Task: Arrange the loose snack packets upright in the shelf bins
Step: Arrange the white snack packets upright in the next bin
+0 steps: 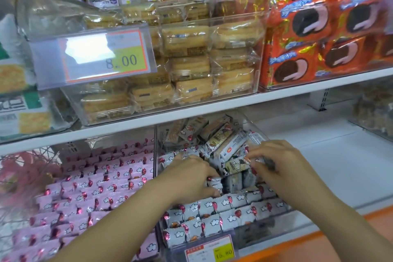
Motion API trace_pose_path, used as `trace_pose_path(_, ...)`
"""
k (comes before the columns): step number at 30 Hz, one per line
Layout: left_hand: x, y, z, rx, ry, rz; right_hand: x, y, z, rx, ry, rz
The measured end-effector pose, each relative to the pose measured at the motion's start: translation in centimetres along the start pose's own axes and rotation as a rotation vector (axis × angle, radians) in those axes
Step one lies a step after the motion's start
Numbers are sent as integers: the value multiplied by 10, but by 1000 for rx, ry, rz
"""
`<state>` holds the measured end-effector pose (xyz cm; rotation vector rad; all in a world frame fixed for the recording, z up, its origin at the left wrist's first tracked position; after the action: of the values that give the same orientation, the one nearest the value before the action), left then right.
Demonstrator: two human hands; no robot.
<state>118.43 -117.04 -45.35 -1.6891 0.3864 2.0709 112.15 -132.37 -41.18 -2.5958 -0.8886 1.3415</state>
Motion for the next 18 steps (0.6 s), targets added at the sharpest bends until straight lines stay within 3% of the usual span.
trace_pose_path(5, -3, 3, -2, -35, -14, -70, 6, 12, 9, 68, -89, -3)
trace_pose_path(10, -11, 13, -9, -30, -67, -150, 3, 11, 11, 47, -61, -10)
trace_pose_path(13, -15, 7, -7, -27, -105, -14, -9, 13, 9, 63, 13, -29)
trace_pose_path(18, -49, 12, -4, -21, 169, 193, -24, 28, 10, 171, 136, -87)
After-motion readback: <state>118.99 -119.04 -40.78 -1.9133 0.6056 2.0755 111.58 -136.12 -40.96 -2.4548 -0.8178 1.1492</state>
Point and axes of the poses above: each hand's wrist, its own z-axis away from the middle knuckle, its own x-axis out of the palm, y = z × x, the point moved 8 cm from there along -z, towards the middle knuckle, and after that the axes turned 13 degrees about -x, right-handed, at the moved point
